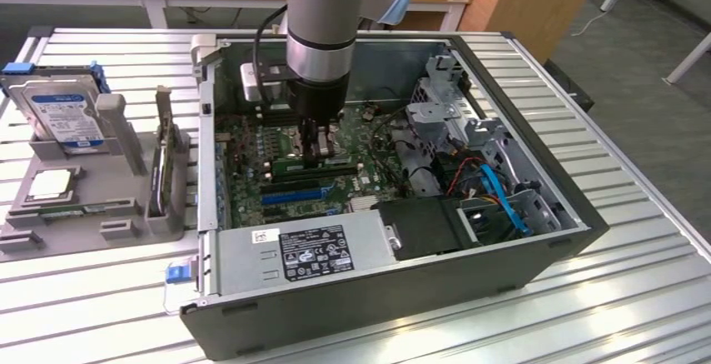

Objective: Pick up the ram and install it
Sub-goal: 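Insert the ram into the slot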

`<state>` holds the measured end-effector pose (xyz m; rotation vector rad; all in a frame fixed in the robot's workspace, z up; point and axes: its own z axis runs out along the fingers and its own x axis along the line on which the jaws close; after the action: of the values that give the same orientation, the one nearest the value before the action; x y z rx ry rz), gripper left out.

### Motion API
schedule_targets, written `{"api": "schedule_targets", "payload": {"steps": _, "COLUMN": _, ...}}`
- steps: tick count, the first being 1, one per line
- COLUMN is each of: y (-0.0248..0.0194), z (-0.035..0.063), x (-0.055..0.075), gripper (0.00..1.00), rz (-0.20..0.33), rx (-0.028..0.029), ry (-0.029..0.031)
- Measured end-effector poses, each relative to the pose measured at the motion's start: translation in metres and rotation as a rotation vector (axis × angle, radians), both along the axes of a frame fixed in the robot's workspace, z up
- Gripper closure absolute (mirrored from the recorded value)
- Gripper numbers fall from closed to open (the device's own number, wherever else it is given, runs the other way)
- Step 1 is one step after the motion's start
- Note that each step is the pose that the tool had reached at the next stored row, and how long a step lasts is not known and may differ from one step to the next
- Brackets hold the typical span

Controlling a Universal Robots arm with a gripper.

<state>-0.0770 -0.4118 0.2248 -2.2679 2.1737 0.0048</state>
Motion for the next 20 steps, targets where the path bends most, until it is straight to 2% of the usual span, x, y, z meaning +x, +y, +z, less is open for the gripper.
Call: {"api": "schedule_targets", "payload": {"steps": 20, "y": -0.0001, "z": -0.0013, "x": 0.0001, "gripper": 0.87, "rz": 0.003, "rx": -0.0002, "ry": 0.0006}}
